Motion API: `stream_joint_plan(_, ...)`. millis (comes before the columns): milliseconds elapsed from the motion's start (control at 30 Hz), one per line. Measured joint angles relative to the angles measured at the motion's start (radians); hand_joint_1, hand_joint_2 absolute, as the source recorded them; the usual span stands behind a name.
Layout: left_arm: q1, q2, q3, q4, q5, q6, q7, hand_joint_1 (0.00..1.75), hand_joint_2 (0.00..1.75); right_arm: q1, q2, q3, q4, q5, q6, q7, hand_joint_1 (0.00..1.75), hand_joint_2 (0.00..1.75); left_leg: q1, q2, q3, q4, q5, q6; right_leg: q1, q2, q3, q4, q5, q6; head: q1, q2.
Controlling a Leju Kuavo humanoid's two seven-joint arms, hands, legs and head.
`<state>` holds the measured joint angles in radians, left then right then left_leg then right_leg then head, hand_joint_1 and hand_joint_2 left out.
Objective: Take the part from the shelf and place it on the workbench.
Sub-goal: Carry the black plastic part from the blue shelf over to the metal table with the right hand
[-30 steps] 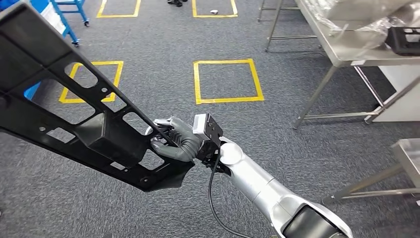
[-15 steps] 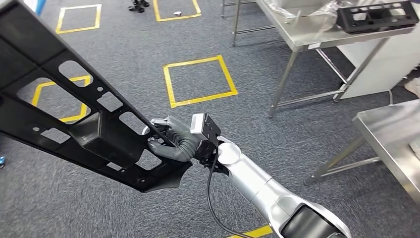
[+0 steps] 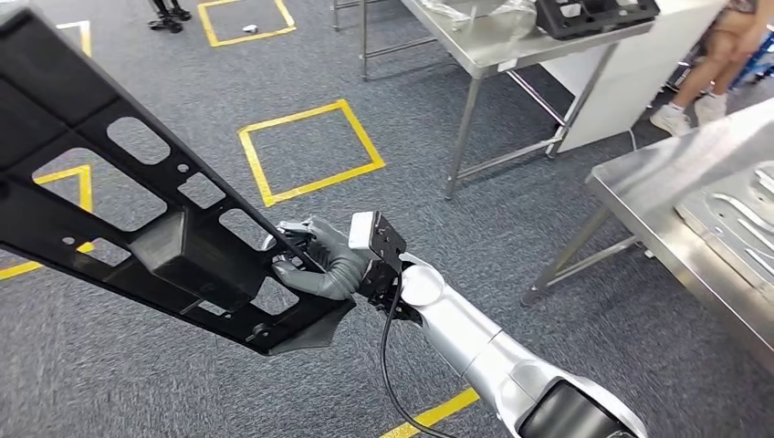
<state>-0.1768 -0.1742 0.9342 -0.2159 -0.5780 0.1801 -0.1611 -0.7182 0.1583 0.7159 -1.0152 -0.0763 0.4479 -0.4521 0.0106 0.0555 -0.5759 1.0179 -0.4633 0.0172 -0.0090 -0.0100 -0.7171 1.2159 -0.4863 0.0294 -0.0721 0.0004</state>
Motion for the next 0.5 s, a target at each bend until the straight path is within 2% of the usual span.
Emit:
stream_joint_plan(67,0.000,0.000,0.000,0.000,0.000,0.000,-0.001,0.00,1.75,-0.001,0.000,0.000,-0.005,0.002,-0.002,0.002,1.75,1.75,-0.004,0.020,0.003,0.000,-0.004,-0.004,0.011,-0.049,0.074,-0.137,0.043,-0.014,0.000,0.000)
stream_joint_plan(100,0.000,0.000,0.000,0.000,0.000,0.000,-0.001,0.00,1.75,-0.002,0.001,0.000,-0.008,0.003,-0.003,0.002,1.75,1.75,-0.006,0.029,0.005,0.001,-0.006,-0.008,0.018,-0.065,0.094,-0.177,0.050,-0.021,0.000,0.000)
stream_joint_plan(133,-0.001,0.000,0.000,0.000,-0.001,0.000,-0.001,0.00,1.75,-0.003,0.001,0.000,-0.010,0.004,-0.003,0.003,1.75,1.75,-0.008,0.039,0.007,0.000,-0.008,-0.012,0.023,-0.072,0.099,-0.191,0.048,-0.027,0.000,0.000)
stream_joint_plan(200,-0.002,0.000,0.000,0.000,-0.001,0.000,-0.001,0.00,1.75,-0.003,0.001,0.000,-0.011,0.006,-0.004,0.005,1.75,1.75,-0.009,0.055,0.011,-0.002,-0.012,-0.021,0.021,-0.046,0.098,-0.197,0.053,-0.036,0.000,0.000)
stream_joint_plan(233,-0.002,0.000,0.000,0.000,-0.002,0.000,-0.001,0.00,1.75,-0.003,0.001,0.000,-0.012,0.007,-0.004,0.006,1.75,1.75,-0.008,0.044,0.010,0.005,-0.020,-0.026,0.017,-0.035,0.100,-0.202,0.057,-0.042,0.000,0.000)
stream_joint_plan(267,-0.002,0.000,0.000,0.000,-0.003,0.000,0.000,0.00,1.75,-0.004,0.002,-0.001,-0.013,0.008,-0.004,0.006,1.75,1.75,-0.006,0.023,0.002,0.028,-0.037,-0.031,0.012,-0.023,0.102,-0.207,0.061,-0.049,0.000,0.000)
stream_joint_plan(333,0.001,0.000,0.000,0.000,-0.005,0.000,0.001,0.00,1.75,-0.003,0.005,0.000,-0.015,0.008,-0.005,0.006,1.75,1.75,-0.002,-0.030,-0.044,0.136,-0.096,-0.039,0.008,0.002,0.104,-0.211,0.065,-0.056,0.000,0.000)
stream_joint_plan(367,0.003,0.000,0.000,0.000,-0.006,0.000,0.002,0.00,1.75,-0.001,0.007,0.000,-0.015,0.009,-0.005,0.005,1.75,1.75,-0.001,-0.043,-0.077,0.206,-0.125,-0.042,0.007,0.015,0.104,-0.211,0.065,-0.057,0.000,0.000)
stream_joint_plan(400,0.005,0.000,0.000,0.000,-0.006,0.000,0.003,0.00,1.75,0.003,0.007,0.000,-0.015,0.010,-0.005,0.005,1.75,1.75,0.000,-0.047,-0.105,0.262,-0.142,-0.045,0.007,0.029,0.104,-0.210,0.065,-0.057,0.000,0.000)
stream_joint_plan(433,0.007,0.001,0.000,0.000,-0.007,0.000,0.004,0.00,1.75,0.007,0.007,0.000,-0.015,0.011,-0.005,0.004,1.75,1.75,0.002,-0.048,-0.119,0.286,-0.140,-0.047,0.006,0.043,0.104,-0.208,0.065,-0.057,0.000,0.000)
stream_joint_plan(467,0.008,0.001,0.000,0.000,-0.007,0.000,0.004,0.00,1.75,0.011,0.006,0.000,-0.015,0.012,-0.006,0.002,1.75,1.75,0.003,-0.049,-0.114,0.269,-0.117,-0.048,0.005,0.058,0.104,-0.205,0.065,-0.056,0.000,0.000)
stream_joint_plan(500,0.007,0.002,-0.001,0.000,-0.008,0.000,0.005,0.00,1.75,0.013,0.006,0.000,-0.015,0.014,-0.007,-0.001,1.75,1.75,0.006,-0.054,-0.092,0.214,-0.079,-0.050,0.003,0.072,0.104,-0.201,0.063,-0.053,0.000,0.000)
